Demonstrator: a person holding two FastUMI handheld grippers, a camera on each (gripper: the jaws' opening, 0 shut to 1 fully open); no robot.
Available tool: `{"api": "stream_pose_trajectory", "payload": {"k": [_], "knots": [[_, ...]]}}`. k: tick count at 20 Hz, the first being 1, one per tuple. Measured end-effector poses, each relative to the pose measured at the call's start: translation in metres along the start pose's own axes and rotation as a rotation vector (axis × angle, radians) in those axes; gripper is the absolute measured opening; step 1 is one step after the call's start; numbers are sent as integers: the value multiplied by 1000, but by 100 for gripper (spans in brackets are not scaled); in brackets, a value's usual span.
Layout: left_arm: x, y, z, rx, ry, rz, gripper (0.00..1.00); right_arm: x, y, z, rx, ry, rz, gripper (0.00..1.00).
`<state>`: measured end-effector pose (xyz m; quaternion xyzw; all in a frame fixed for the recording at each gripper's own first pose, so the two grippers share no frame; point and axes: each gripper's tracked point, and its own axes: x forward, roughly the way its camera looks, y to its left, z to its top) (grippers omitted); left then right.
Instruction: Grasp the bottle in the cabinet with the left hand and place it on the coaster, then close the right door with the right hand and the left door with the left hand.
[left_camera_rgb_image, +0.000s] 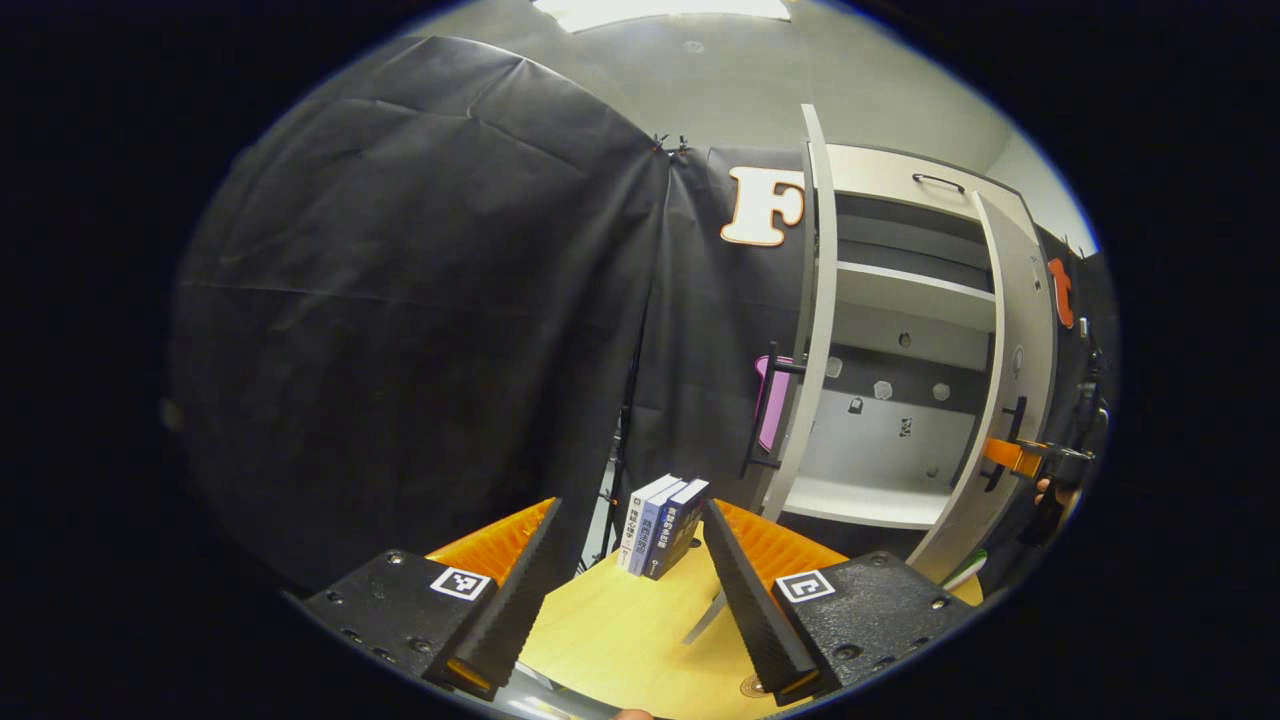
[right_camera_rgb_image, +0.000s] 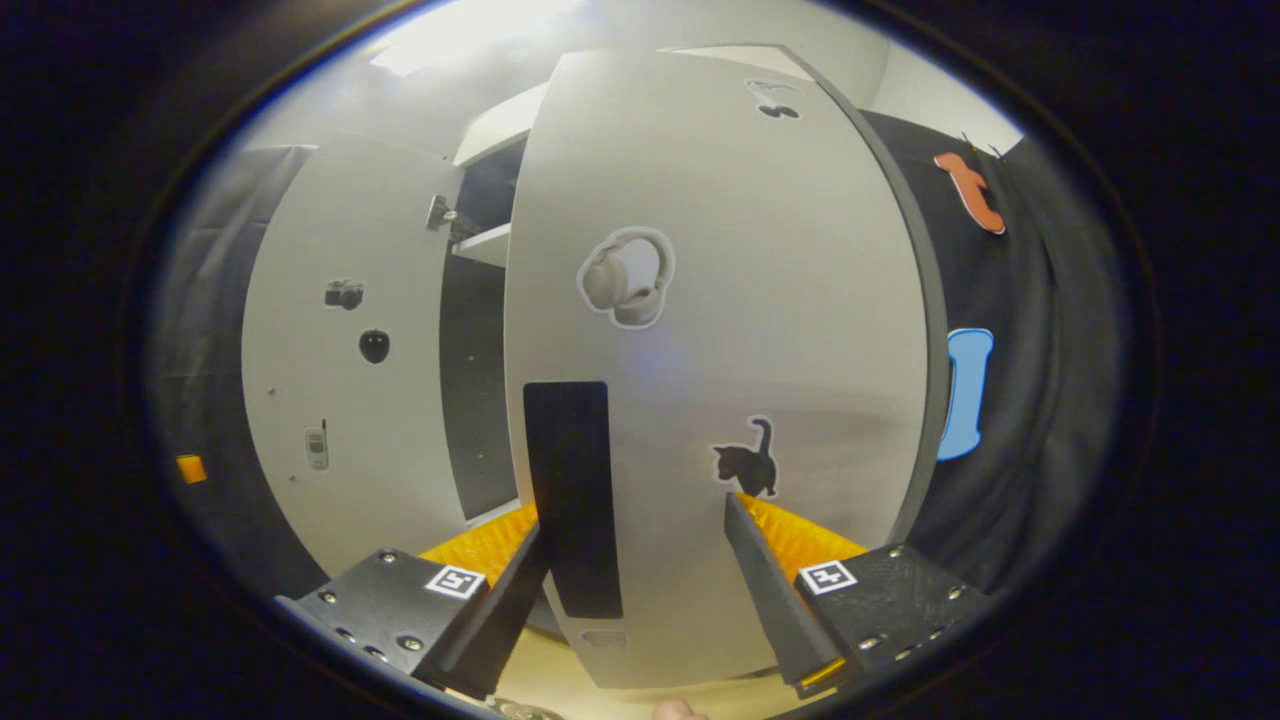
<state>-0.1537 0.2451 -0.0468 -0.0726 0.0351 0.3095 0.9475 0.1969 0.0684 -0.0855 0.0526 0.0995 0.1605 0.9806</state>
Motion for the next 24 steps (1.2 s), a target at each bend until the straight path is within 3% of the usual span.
{"api": "stream_pose_trajectory", "payload": {"k": [5, 7, 8, 17, 18, 19, 21, 22, 24], "knots": [[2, 8, -1, 9, -1, 28, 88, 15, 0, 1, -11, -13, -63, 97], [3, 12, -2, 13, 2, 38, 84, 17, -1, 1, -18, -15, -91, 98], [3, 14, -2, 14, 3, 42, 88, 18, -1, 0, -18, -15, -104, 98], [3, 33, -4, 2, 9, 84, 89, 29, -3, -2, -31, -18, -185, 97], [2, 33, -5, 1, 12, 84, 84, 29, -3, -3, -33, -17, -194, 98], [2, 32, -5, 3, 15, 85, 89, 30, -3, -3, -34, -18, -201, 98], [3, 34, -7, 12, 21, 85, 84, 32, -3, -3, -34, -20, -213, 98], [3, 34, -8, 16, 23, 85, 89, 32, -4, -4, -36, -20, -221, 97], [3, 34, -9, 22, 29, 84, 89, 34, -4, -4, -39, -20, -235, 99]]}}
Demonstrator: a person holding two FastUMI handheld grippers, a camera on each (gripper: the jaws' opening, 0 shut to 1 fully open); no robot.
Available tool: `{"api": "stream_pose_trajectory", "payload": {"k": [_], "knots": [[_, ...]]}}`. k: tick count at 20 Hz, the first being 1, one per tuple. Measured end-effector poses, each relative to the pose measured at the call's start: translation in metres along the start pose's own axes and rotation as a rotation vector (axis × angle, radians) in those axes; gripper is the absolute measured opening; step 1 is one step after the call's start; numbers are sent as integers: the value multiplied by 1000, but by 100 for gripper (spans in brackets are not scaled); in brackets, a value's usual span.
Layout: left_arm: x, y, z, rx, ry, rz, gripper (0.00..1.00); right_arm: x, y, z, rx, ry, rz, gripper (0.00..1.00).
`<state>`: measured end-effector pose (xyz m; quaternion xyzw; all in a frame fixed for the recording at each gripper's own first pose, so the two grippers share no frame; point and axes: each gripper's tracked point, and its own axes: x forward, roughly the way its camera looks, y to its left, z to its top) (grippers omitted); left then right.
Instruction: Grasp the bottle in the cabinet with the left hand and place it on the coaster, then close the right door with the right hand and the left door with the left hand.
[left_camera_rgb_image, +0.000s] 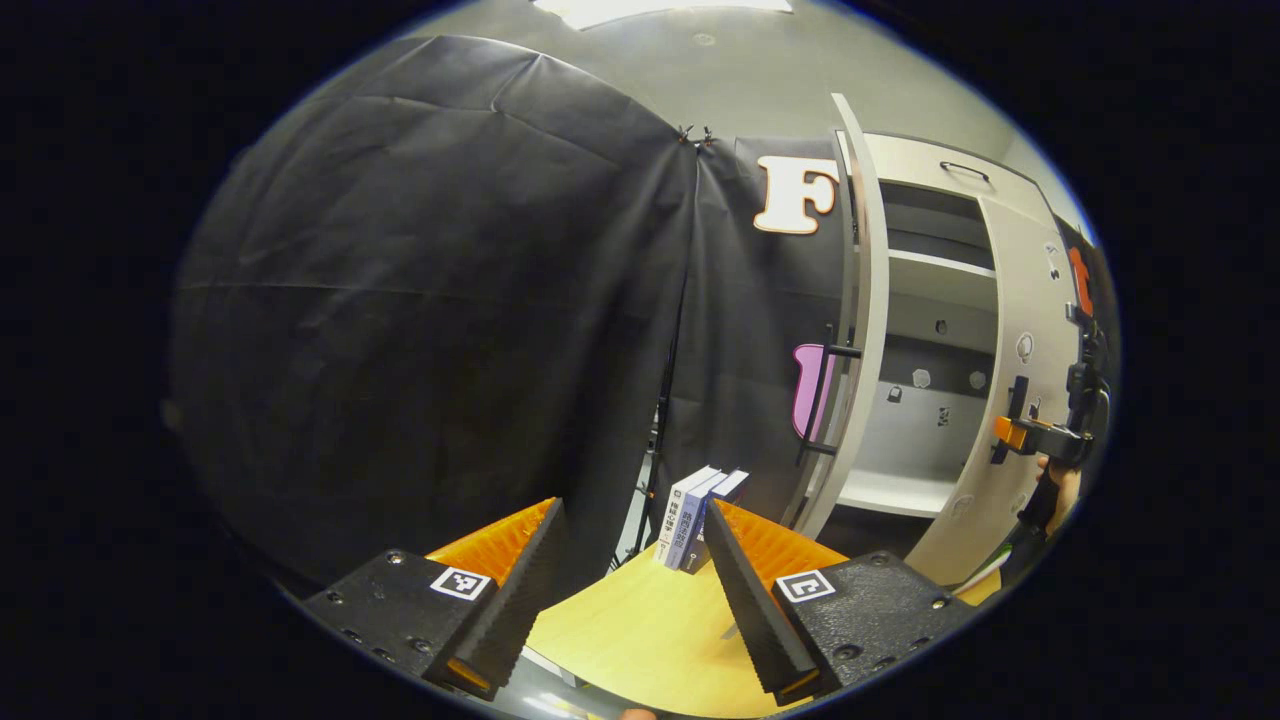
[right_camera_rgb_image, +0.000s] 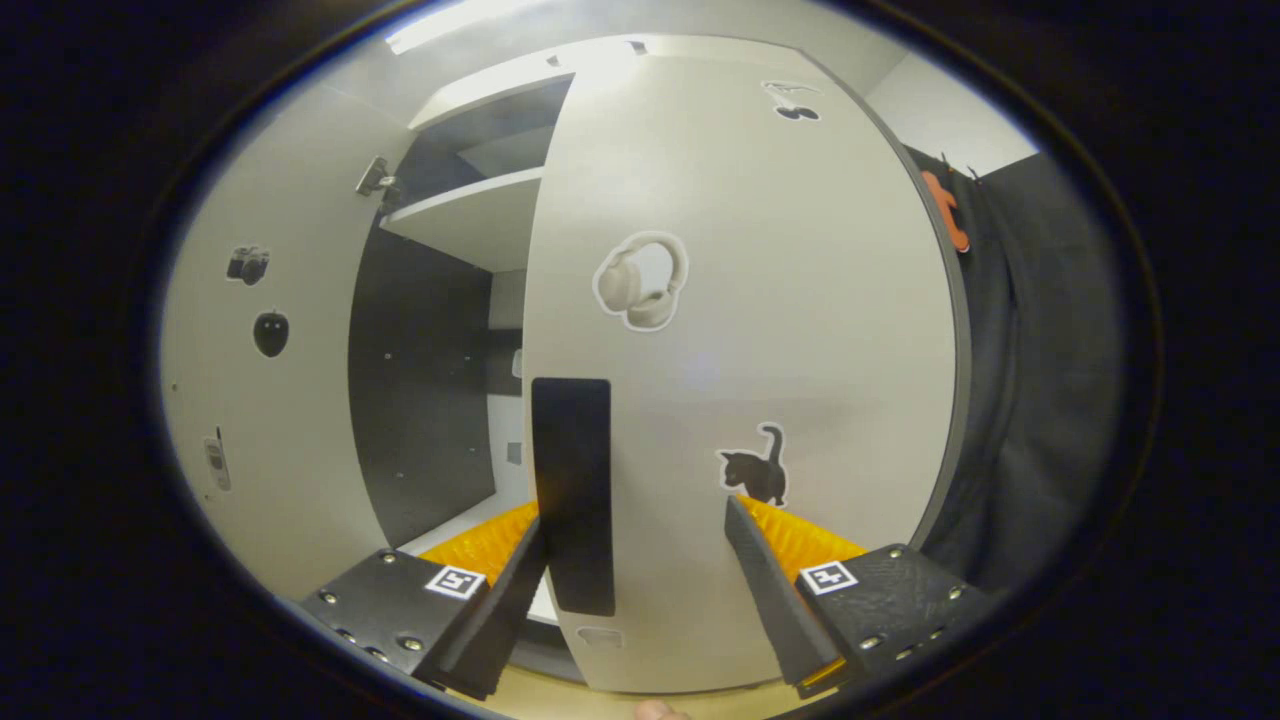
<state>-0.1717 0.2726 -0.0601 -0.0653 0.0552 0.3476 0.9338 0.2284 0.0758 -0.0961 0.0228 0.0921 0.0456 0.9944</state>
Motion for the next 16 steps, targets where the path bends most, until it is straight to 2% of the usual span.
{"api": "stream_pose_trajectory", "payload": {"k": [9, 10, 15, 16], "knots": [[10, -7, -4, 3, 15, -28, 89, 5, -1, 0, 1, -3, -44, 98], [13, -11, -5, 4, 18, -42, 84, 5, -1, 0, 3, -2, -46, 99], [41, -43, -8, 32, 29, -159, 84, -9, 5, 5, 22, -17, -23, 99], [49, -49, -10, 37, 35, -188, 89, -16, 5, 12, 17, -42, -19, 99]]}}
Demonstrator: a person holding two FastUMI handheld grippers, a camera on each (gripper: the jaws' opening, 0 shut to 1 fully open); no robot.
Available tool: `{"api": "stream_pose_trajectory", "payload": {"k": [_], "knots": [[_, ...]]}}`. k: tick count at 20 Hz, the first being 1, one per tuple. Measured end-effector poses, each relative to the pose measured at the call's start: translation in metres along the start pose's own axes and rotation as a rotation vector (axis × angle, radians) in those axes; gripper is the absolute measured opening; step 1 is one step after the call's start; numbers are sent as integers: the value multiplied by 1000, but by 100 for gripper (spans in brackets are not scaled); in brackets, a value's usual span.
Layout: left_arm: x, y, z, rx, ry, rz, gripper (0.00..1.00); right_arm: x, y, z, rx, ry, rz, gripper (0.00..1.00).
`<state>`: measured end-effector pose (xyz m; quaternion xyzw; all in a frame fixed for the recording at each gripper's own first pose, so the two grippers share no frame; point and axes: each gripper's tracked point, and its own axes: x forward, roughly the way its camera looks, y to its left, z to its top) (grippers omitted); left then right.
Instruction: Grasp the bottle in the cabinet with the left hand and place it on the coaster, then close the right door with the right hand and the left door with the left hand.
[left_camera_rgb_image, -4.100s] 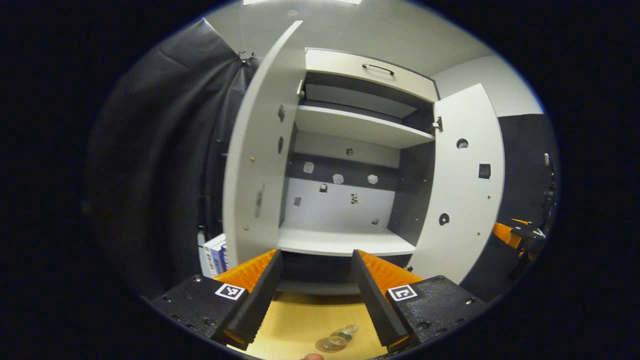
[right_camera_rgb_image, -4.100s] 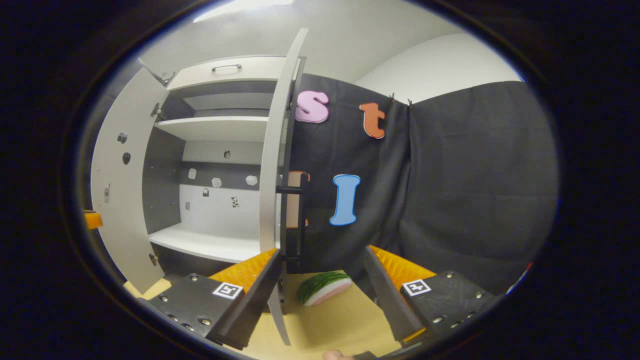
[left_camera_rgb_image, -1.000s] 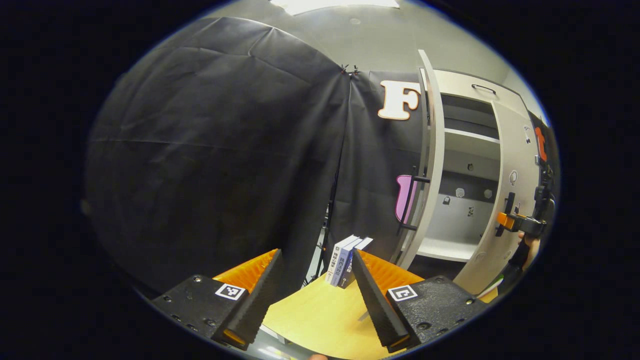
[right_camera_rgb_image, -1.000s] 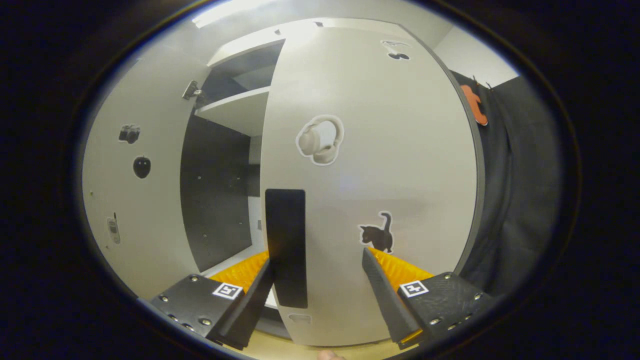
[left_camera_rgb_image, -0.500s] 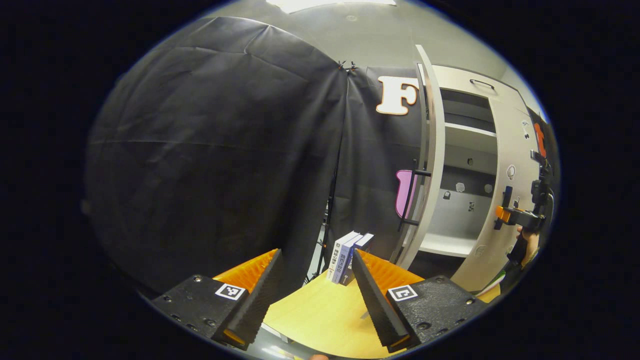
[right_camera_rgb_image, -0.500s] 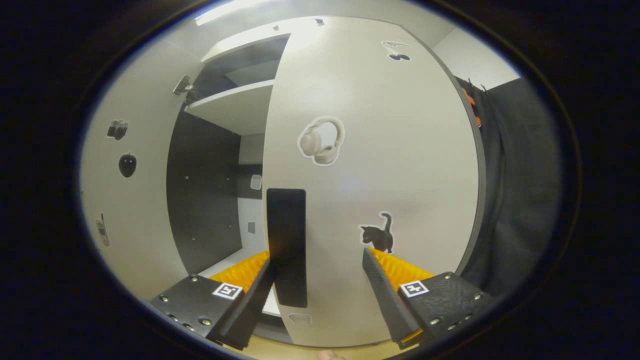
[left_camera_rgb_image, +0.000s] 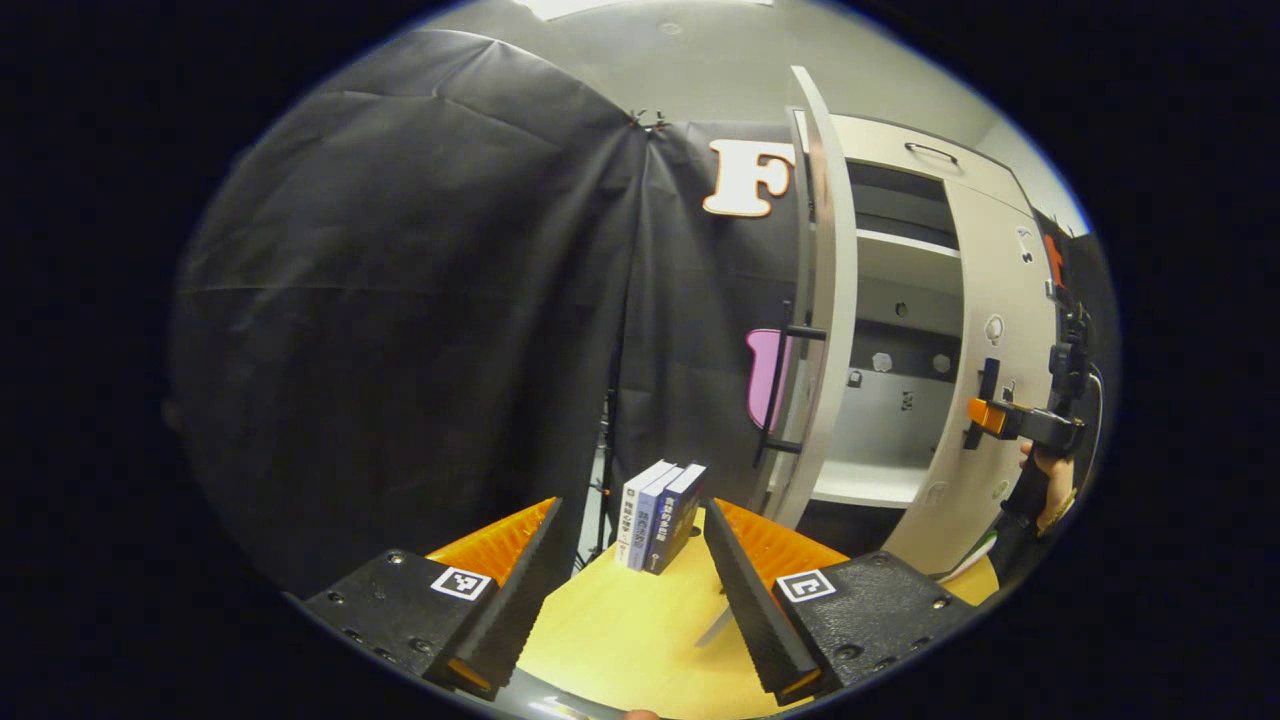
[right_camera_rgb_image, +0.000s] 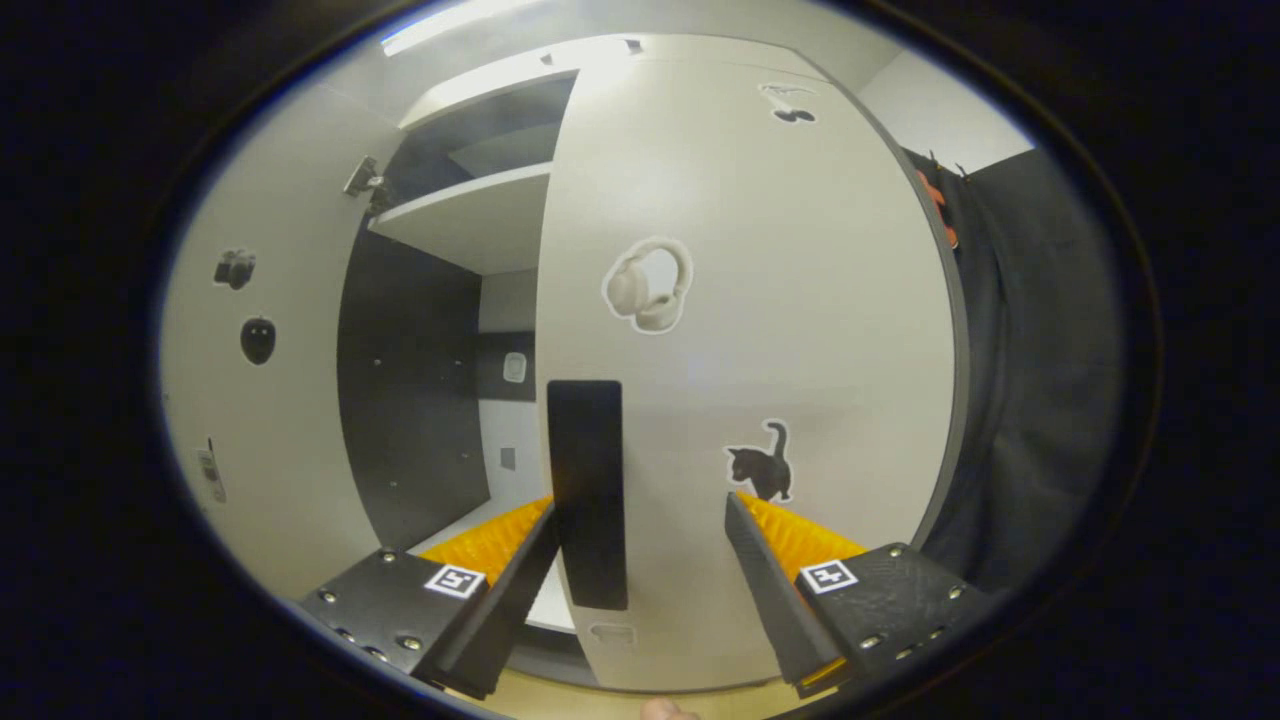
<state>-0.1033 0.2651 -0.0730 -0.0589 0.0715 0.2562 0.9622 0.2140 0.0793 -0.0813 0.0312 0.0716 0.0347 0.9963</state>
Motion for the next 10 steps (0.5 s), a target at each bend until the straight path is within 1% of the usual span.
{"api": "stream_pose_trajectory", "payload": {"k": [1, 2, 4, 7, 10], "knots": [[8, -5, -2, 4, 4, -32, 89, -10, 0, 7, -9, -21, 0, 97], [17, -12, -4, 10, 11, -69, 89, -22, 0, 13, -12, -33, 7, 99], [31, -26, -11, 22, 30, -140, 89, -39, 0, 20, -21, -47, 19, 97], [48, -36, -27, 32, 63, -192, 89, -65, -15, 27, -47, -67, -15, 99], [58, -51, -36, 32, 87, -255, 89, -83, -32, 24, -42, -47, -53, 97]]}}
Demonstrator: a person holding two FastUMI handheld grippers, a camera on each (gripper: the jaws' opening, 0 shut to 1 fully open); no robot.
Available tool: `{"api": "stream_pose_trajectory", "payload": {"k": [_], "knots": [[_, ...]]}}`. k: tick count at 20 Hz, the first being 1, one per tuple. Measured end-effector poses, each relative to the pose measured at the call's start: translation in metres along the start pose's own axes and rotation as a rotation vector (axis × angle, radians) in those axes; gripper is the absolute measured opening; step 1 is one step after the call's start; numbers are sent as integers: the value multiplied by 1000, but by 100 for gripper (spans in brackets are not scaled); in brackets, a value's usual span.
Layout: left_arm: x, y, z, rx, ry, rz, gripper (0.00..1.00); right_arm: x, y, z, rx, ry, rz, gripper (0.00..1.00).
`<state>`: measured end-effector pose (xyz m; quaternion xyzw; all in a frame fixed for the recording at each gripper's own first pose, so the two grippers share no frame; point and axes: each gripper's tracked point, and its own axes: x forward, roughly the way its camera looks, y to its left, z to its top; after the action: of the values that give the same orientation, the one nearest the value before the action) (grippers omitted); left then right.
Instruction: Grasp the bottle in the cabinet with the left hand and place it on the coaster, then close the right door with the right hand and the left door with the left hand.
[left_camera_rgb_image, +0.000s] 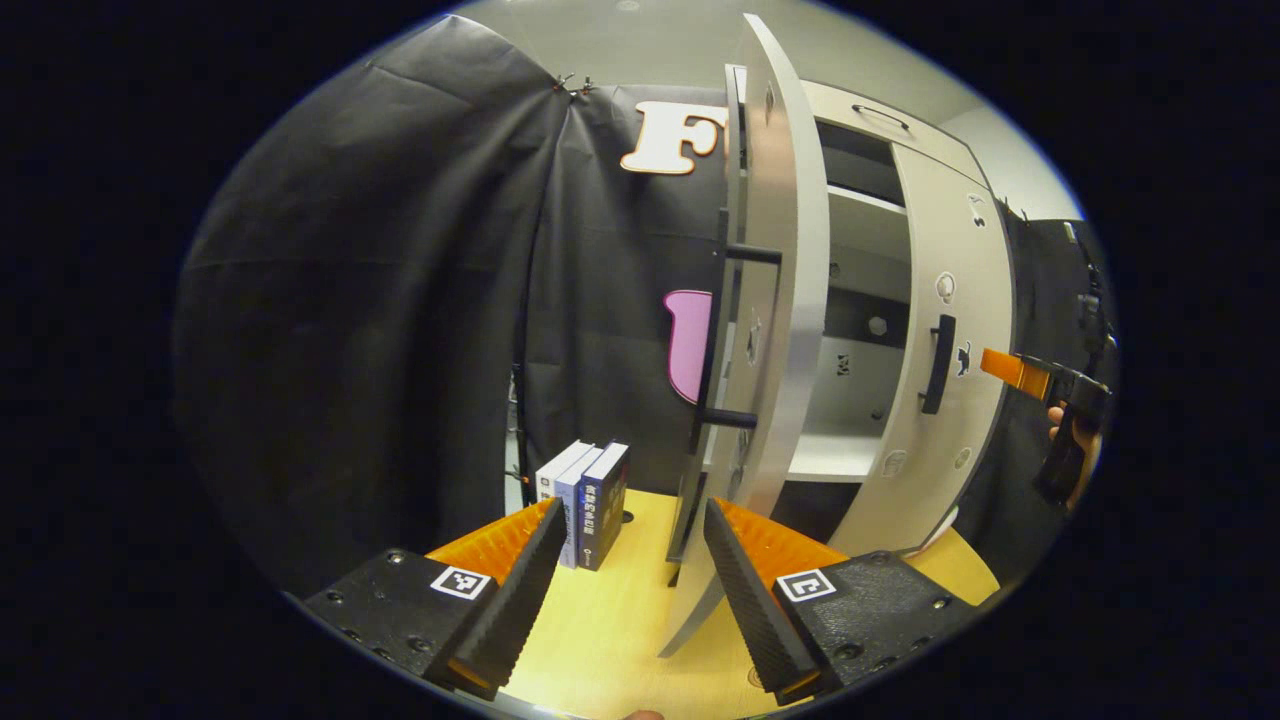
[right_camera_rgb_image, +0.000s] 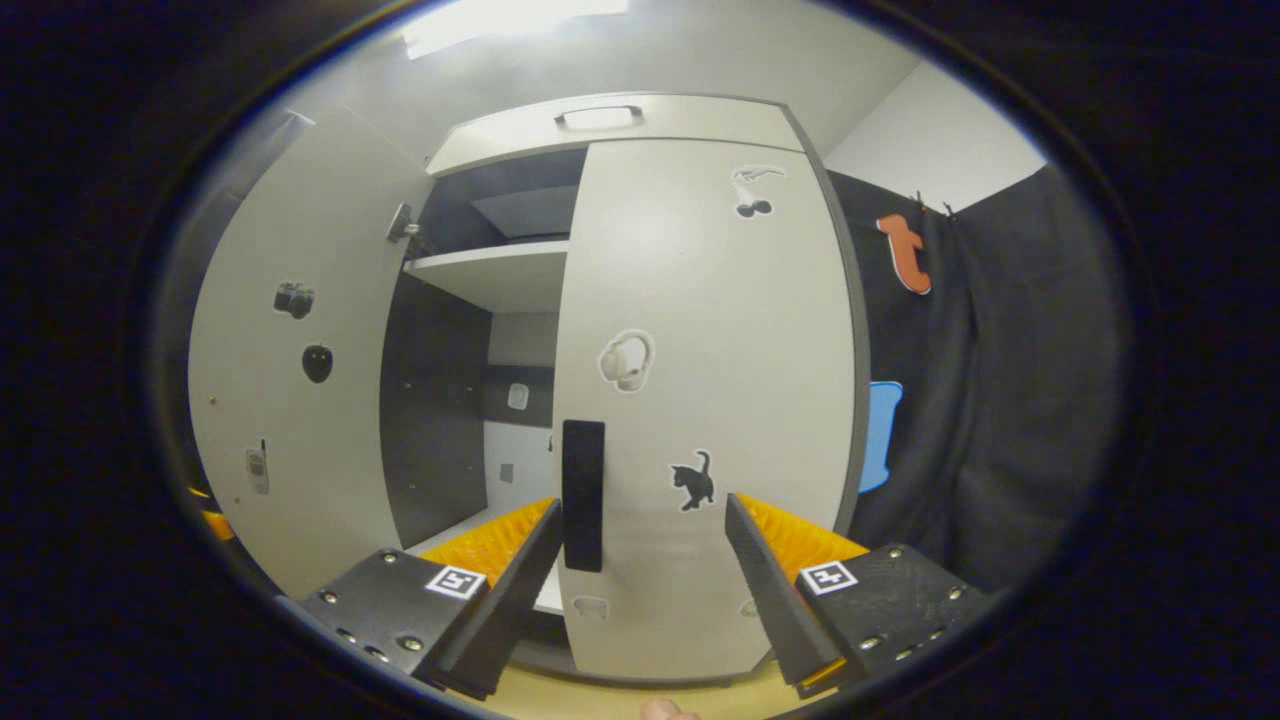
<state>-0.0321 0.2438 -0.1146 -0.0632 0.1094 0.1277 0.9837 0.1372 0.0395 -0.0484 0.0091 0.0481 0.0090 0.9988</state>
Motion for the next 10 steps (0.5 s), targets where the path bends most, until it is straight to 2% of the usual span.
{"api": "stream_pose_trajectory", "payload": {"k": [2, 3, 4, 5, 6, 7, 8, 10], "knots": [[1, -4, -3, 12, 10, -41, 89, -8, -13, -2, 5, 11, -31, 99], [2, -6, -1, 15, 10, -65, 82, -12, -19, -2, 5, 12, -47, 99], [5, -12, -2, 10, 19, -98, 86, -16, -24, -2, 8, 11, -59, 99], [5, -18, -4, -3, 28, -131, 80, -18, -29, -1, 9, 11, -68, 99], [6, -24, -6, -10, 36, -164, 83, -21, -34, -1, 7, 12, -78, 99], [6, -31, -6, -10, 39, -192, 78, -24, -39, -1, 4, 13, -88, 99], [4, -41, -6, -2, 42, -217, 83, -27, -44, 0, 2, 13, -98, 99], [4, -59, -6, 14, 39, -260, 83, -32, -54, 1, 5, 14, -113, 99]]}}
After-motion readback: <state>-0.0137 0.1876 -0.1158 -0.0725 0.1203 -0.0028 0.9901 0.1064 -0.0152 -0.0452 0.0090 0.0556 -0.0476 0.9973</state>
